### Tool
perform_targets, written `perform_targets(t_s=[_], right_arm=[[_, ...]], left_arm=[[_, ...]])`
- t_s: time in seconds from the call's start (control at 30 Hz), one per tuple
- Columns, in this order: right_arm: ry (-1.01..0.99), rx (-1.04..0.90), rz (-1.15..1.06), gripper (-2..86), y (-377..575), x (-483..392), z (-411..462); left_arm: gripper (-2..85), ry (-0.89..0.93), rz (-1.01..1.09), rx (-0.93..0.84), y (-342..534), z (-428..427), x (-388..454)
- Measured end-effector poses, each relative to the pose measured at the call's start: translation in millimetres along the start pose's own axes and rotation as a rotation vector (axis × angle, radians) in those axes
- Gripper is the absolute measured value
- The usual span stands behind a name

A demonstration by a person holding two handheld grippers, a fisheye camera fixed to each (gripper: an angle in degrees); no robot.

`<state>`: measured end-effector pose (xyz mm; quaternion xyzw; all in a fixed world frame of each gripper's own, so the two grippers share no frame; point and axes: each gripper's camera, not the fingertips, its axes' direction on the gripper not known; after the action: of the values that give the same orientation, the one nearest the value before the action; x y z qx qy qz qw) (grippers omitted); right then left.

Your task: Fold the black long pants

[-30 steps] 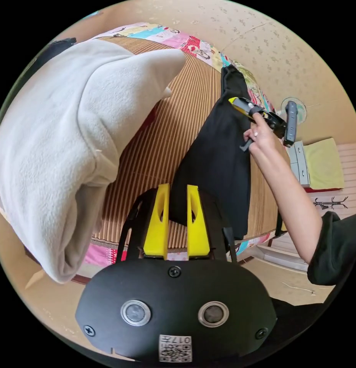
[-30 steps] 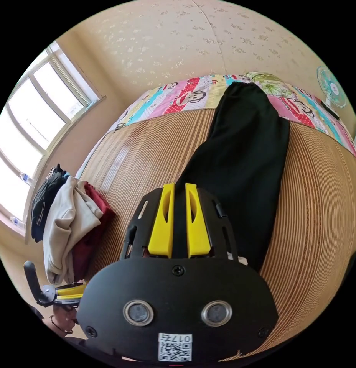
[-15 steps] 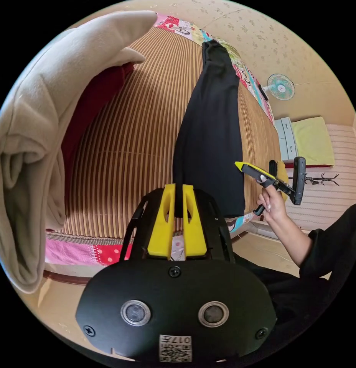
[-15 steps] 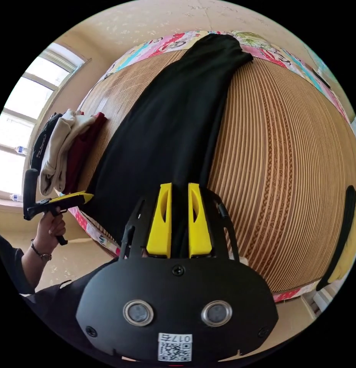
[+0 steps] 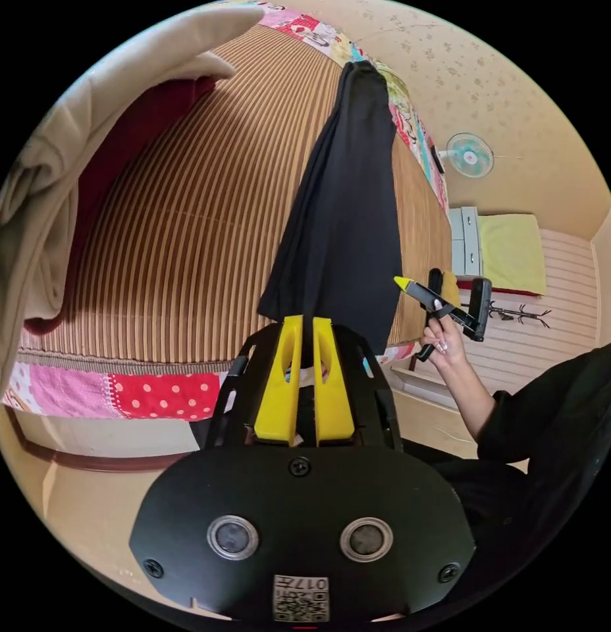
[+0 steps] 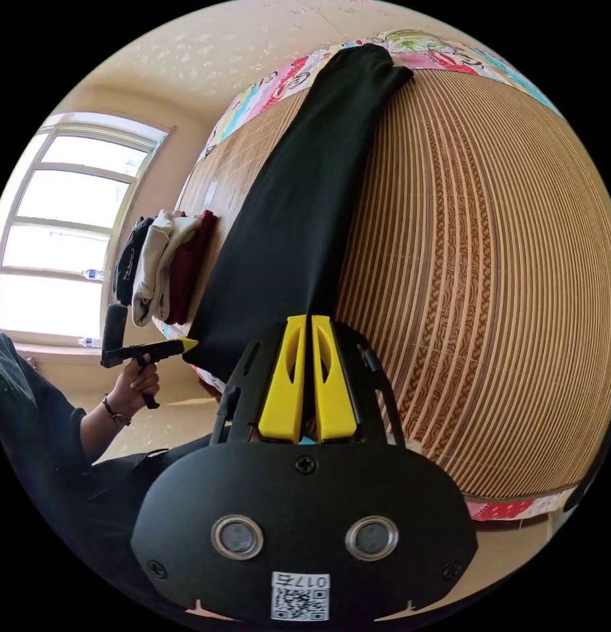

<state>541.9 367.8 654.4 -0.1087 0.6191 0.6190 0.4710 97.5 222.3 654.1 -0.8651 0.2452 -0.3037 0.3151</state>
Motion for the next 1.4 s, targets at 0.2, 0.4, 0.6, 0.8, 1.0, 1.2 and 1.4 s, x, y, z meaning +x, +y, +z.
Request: perform_targets(t_s=[0.2, 0.4, 0.6, 0.8, 1.0, 1.2, 1.4], right_arm=[[-0.088, 0.052, 0.027, 1.8, 6, 3, -9], [0.009, 0.026, 0.040, 2.6, 0, 2, -6], [0.041, 0.075, 0.080, 7.5, -2, 6, -24], [-0.072, -0.070, 0.049, 6.1, -8, 10, 6], [0.000, -0.108, -0.045, 3.5, -5, 5, -18], [0.089, -0.227, 0.026, 3.8, 28, 39, -43], [-0.038, -0.129, 0.124, 7.9, 18, 83, -76]], left_arm=[[1.4, 0.016, 0.064, 0.090, -3, -19, 0], [3.0, -0.022, 0.039, 0.066, -10, -15, -14], [7.1, -0.090, 0.028, 0.115, -25, -20, -15], [8.3, -0.112, 0.091, 0.022, -72, -2, -20], [4.8, -0.103, 0.167, -0.070, -70, 30, -4], [4.9, -0.010, 0.112, -0.221, -48, 85, 18], [8.2, 0.027, 0.092, -0.095, -80, 64, 16]])
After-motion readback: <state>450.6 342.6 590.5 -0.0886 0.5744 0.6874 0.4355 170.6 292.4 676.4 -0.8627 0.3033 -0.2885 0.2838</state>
